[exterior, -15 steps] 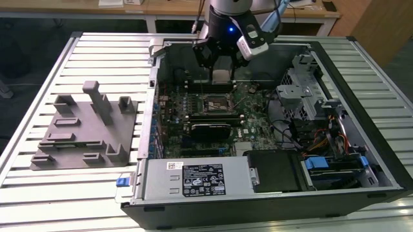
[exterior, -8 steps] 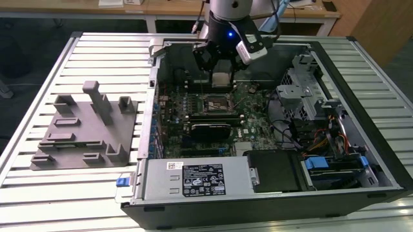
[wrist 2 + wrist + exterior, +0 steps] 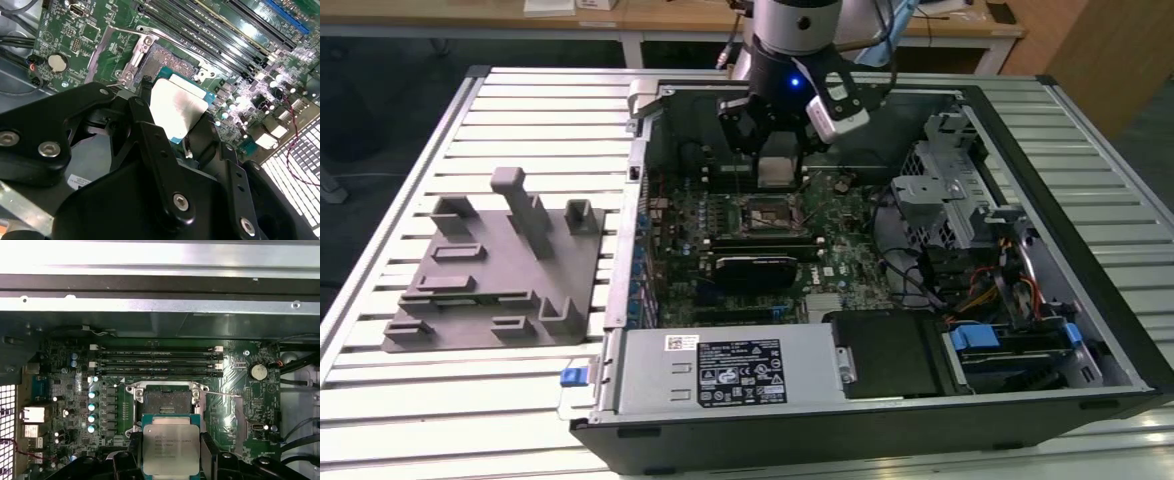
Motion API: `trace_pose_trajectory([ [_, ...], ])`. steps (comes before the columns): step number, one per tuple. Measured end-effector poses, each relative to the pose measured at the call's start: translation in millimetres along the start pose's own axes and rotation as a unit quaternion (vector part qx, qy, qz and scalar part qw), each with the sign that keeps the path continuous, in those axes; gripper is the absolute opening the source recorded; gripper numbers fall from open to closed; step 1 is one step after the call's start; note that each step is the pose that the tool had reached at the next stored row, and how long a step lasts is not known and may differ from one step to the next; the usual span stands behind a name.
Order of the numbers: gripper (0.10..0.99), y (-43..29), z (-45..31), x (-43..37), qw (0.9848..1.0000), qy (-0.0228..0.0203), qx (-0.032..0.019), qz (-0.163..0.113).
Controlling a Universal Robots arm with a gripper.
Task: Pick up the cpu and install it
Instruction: 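Pick up the cpu and move it towards the insertion slot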
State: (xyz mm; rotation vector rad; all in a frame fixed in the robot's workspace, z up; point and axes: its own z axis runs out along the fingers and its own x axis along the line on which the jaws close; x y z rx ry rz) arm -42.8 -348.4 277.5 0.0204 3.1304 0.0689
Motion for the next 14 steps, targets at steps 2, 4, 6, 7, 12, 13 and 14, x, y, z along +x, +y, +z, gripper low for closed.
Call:
trace_pose_trajectory([
  [2,0.541,-0.1,2.7,0.0,1.0,0.0,0.0001,0.0],
  [4,0.541,-0.2,5.4,0.0,1.0,0.0,0.0002,0.0],
  [6,0.541,-0.4,8.1,0.1,1.0,0.0,0.0003,0.0],
  [7,0.541,-0.4,9.3,0.1,1.0,0.0,0.0004,0.0],
  [12,0.541,-0.6,13.6,0.1,1.0,0.0,0.0006,0.0],
  [13,0.541,-0.6,13.6,0.1,1.0,0.0,0.0007,0.0],
  [14,0.541,-0.6,13.7,0.1,1.0,0.0,0.0006,0.0],
])
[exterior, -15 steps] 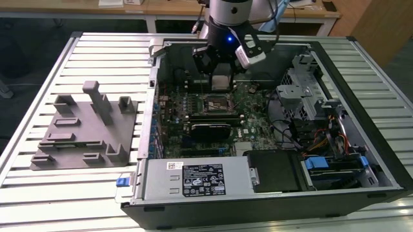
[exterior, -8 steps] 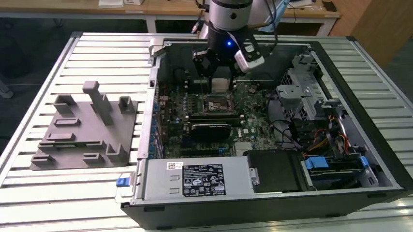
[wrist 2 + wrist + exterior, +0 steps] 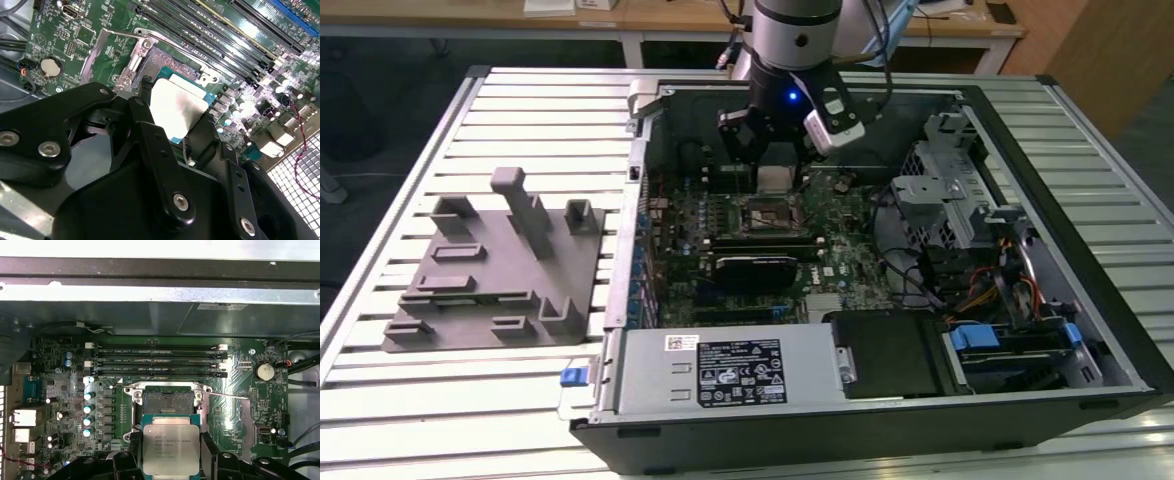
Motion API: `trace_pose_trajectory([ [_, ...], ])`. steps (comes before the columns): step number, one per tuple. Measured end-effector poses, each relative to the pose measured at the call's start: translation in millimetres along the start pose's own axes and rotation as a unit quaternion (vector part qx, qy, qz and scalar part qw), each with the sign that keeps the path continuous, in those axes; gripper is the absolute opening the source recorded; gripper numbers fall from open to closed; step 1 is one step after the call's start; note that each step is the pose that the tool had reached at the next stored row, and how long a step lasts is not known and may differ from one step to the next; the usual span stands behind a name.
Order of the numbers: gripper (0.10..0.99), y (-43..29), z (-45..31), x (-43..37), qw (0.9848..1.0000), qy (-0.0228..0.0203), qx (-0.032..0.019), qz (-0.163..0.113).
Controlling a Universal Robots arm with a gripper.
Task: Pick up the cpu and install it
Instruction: 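Place the cpu into insertion slot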
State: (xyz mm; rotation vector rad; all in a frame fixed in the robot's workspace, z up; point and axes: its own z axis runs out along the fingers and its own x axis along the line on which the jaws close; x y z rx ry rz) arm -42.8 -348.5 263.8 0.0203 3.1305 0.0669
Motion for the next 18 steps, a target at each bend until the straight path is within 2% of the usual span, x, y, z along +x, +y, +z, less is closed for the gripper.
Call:
trace_pose_trajectory([
  [12,0.541,0.0,0.3,0.0,1.0,0.0,0.0,0.001],
  [18,0.541,0.0,0.3,0.0,0.9994,-0.0015,0.0003,0.035],
])
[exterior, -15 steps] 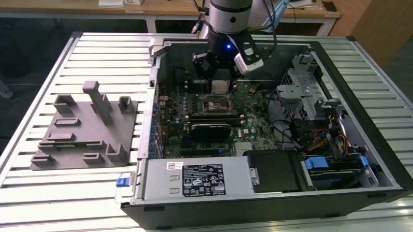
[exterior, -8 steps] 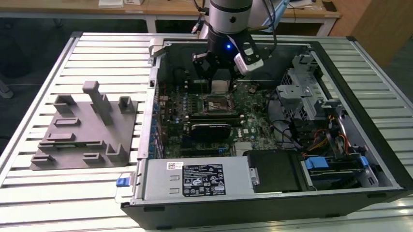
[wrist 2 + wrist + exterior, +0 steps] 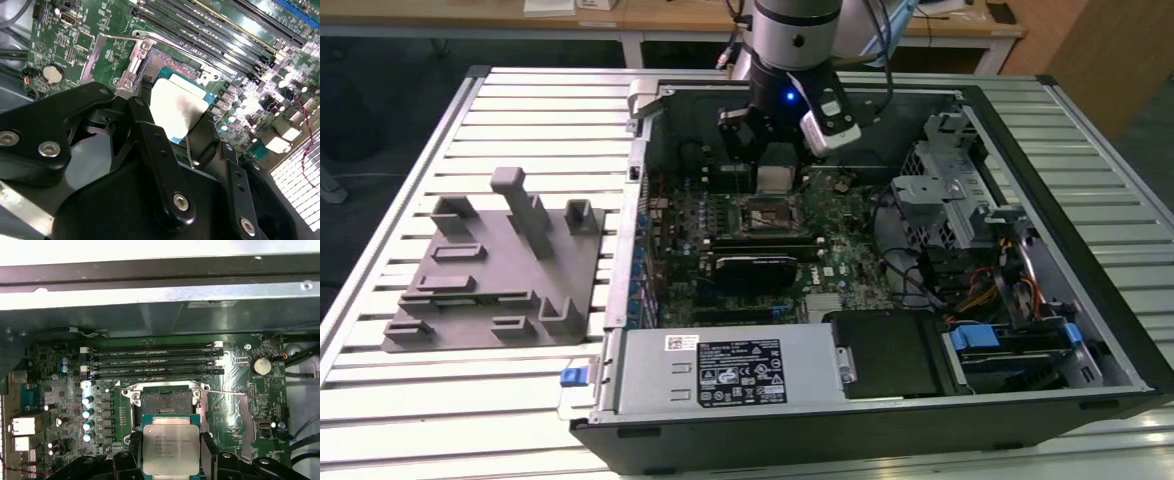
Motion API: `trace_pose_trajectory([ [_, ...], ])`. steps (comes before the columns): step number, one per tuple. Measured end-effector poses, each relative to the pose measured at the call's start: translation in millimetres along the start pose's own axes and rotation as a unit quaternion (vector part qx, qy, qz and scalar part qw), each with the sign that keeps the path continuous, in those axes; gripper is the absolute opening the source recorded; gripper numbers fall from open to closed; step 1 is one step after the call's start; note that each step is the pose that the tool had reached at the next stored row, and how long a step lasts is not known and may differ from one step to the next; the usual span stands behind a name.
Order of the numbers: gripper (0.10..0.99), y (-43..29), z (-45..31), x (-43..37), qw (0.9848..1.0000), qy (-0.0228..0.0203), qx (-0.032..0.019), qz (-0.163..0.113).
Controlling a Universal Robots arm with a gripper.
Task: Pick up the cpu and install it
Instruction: 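Place the cpu into insertion slot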
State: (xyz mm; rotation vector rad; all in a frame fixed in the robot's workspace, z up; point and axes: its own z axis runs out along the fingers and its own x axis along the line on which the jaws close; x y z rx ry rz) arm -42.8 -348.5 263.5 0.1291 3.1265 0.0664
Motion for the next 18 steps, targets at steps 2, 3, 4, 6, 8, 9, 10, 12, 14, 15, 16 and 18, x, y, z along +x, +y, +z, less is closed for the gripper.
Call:
trace_pose_trajectory([
  [2,0.541,0.0,0.0,0.0,0.9999,-0.0005,0.0001,0.011],
  [3,0.541,0.0,0.0,0.0,0.9999,-0.0007,0.0001,0.016],
  [4,0.541,0.0,0.0,0.0,0.9998,-0.0009,0.0002,0.021],
  [6,0.541,0.0,0.0,0.0,0.9995,-0.0013,0.0003,0.031],
  [8,0.541,0.0,0.0,0.0,0.9992,-0.0018,0.0004,0.041],
  [9,0.541,0.0,0.0,0.0,0.9989,-0.002,0.0005,0.046],
  [10,0.541,0.0,0.0,0.0,0.9987,-0.0022,0.0005,0.051],
  [12,0.541,0.0,0.0,0.0,0.9982,-0.0026,0.0006,0.06],
  [14,0.541,0.0,0.1,0.0,0.9976,-0.003,0.0007,0.069],
  [15,0.541,0.0,0.1,0.0,0.9973,-0.0032,0.0007,0.074],
  [16,0.541,0.0,0.0,-0.1,0.9969,-0.0034,0.0008,0.079],
  [18,0.541,0.0,0.1,-0.1,0.996,-0.0038,0.0009,0.089],
])
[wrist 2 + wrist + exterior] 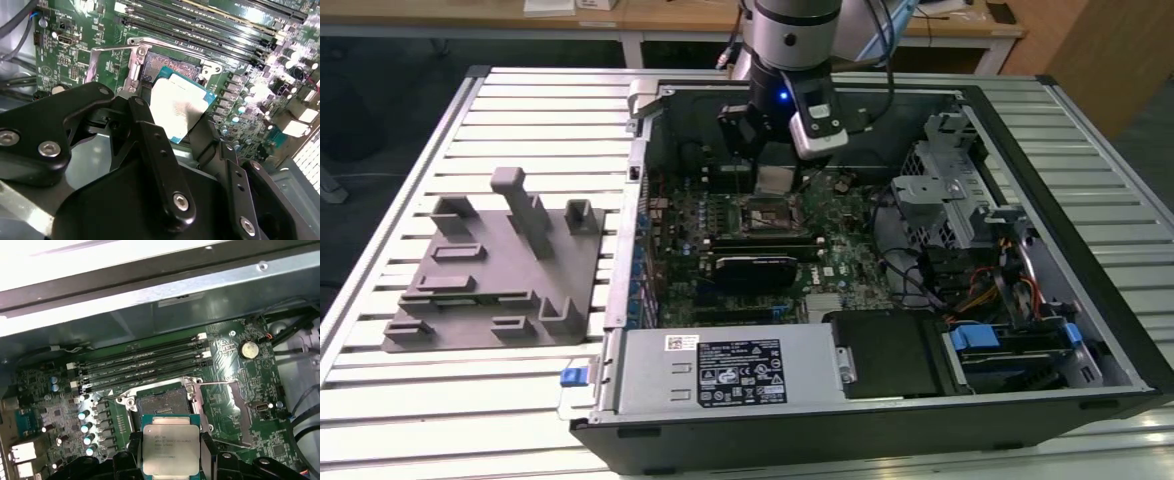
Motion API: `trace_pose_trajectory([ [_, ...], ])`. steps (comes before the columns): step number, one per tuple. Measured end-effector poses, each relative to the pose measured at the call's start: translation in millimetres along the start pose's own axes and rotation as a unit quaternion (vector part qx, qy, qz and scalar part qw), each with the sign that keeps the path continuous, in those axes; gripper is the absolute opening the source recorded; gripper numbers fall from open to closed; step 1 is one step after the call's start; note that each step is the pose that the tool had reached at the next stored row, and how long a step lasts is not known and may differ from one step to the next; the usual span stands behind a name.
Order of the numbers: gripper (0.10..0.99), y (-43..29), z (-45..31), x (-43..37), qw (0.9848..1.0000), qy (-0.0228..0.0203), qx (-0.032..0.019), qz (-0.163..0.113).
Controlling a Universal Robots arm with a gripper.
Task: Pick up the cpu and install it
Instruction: 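Place the cpu into insertion slot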
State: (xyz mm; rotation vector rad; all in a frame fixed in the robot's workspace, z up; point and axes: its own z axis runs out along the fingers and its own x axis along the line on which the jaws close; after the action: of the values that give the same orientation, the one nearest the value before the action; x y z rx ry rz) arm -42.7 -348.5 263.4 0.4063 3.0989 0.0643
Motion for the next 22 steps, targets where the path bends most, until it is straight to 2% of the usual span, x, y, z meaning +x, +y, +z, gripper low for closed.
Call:
trace_pose_trajectory([
  [5,0.541,0.0,0.0,0.0,0.9997,-0.0011,0.0003,0.025],
  [11,0.541,0.0,0.1,0.0,0.9983,-0.0026,0.0008,0.058],
  [16,0.541,0.0,0.1,0.0,0.9963,-0.0039,0.0015,0.086],
  [22,0.541,0.0,0.1,0.0,0.9928,-0.0057,0.0022,0.12],
])
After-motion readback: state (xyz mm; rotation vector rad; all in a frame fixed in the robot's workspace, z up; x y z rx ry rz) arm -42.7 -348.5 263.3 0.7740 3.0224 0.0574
